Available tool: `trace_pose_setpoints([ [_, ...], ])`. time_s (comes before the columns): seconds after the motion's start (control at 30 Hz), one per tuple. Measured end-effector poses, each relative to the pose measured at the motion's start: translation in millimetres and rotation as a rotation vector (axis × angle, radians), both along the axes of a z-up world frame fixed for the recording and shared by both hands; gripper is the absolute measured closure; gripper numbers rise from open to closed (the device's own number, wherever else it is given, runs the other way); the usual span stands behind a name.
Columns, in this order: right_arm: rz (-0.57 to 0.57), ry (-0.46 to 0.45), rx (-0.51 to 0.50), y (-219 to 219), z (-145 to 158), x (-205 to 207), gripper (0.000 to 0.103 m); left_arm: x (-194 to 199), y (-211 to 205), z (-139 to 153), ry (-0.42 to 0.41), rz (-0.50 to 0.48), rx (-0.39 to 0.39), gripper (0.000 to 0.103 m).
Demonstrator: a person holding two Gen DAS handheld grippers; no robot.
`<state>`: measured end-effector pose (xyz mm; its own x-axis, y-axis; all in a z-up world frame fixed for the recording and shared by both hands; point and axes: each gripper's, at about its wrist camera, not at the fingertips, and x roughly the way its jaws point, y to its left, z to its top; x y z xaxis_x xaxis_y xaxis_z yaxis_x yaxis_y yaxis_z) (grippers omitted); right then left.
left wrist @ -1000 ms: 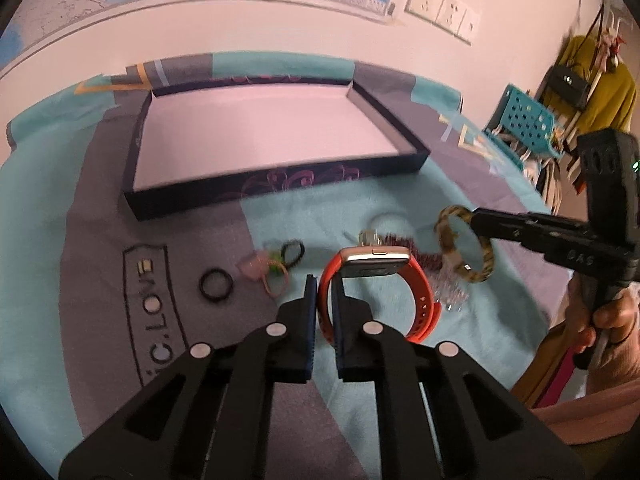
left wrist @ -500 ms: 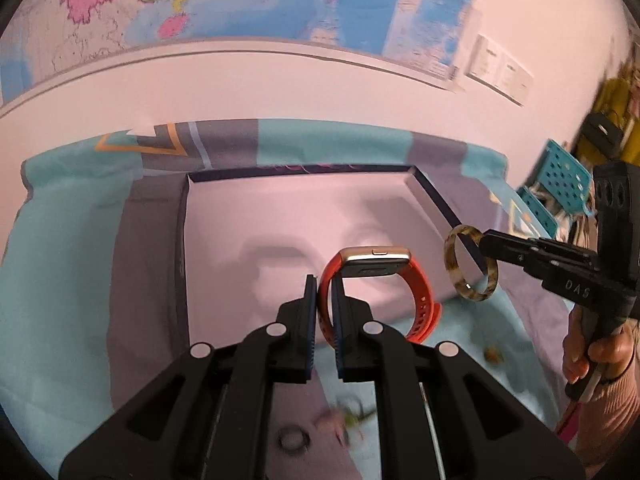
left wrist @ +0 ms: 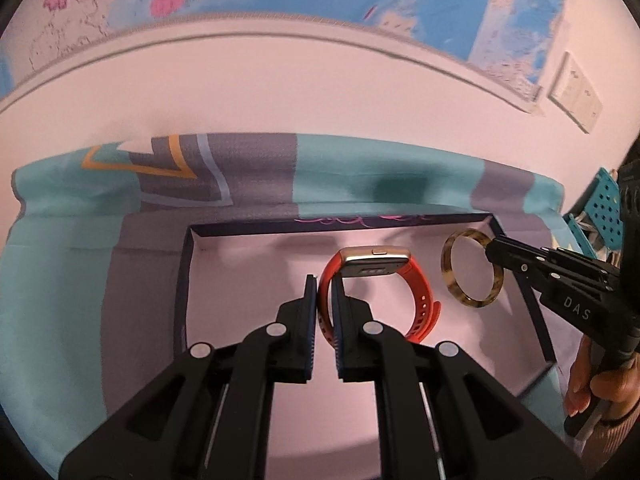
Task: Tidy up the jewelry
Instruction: 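Carry the smartwatch with the left tool while the right tool carries the bangle into the box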
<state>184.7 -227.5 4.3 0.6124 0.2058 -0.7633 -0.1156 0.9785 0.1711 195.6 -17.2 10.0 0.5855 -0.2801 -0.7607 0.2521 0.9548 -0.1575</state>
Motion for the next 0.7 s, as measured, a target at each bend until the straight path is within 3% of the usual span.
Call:
trace_pose_setpoints([
  [0.33, -0.031, 0.067, -0.050, 4, -19, 29, 0.098, 33, -3, -22, 0.084, 0.041, 0.023, 0.095],
  [0.7, -0.029, 0.074, -0.037, 5, -21, 31, 0.102, 50, -6, -34, 0.140, 0.069, 0.026, 0.095],
])
